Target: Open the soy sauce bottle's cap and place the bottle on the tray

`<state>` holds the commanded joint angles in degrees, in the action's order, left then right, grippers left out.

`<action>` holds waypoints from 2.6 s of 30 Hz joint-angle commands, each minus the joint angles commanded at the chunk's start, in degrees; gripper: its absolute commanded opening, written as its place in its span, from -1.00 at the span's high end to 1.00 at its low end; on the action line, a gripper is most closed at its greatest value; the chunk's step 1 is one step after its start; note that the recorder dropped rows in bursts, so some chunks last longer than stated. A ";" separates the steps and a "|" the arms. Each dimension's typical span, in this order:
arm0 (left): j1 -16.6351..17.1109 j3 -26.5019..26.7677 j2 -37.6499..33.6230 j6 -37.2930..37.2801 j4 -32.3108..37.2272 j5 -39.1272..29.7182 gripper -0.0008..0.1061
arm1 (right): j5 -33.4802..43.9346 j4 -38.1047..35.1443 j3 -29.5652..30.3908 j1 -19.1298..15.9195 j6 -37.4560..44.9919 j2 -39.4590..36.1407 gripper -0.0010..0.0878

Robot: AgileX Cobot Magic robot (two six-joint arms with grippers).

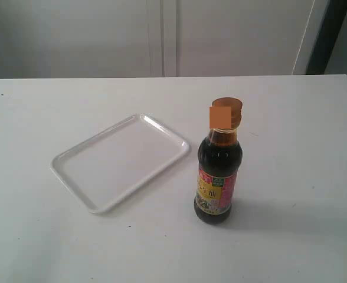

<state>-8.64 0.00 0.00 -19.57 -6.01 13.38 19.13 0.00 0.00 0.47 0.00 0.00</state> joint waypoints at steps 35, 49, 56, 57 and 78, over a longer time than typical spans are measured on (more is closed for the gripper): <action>-0.10 27.49 -40.34 -6.55 18.74 5.39 0.99 | 0.00 0.00 0.00 0.00 0.00 0.00 0.98; -0.10 28.73 -53.05 -35.43 58.04 34.79 0.99 | 0.00 0.00 0.00 0.00 0.00 0.00 0.98; -0.10 28.82 -56.73 -38.41 64.93 45.06 0.99 | 0.00 0.00 0.00 0.00 0.00 0.00 0.98; -0.10 28.82 -57.37 -39.14 65.70 45.68 0.99 | 0.00 0.00 0.00 0.00 0.00 0.00 0.98; -16.63 34.10 -68.17 -40.44 72.52 45.07 0.99 | 0.00 0.00 0.00 0.00 0.00 0.00 0.98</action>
<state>-25.27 34.10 -68.17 -60.01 66.52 58.45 19.13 0.00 0.00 0.47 0.00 0.00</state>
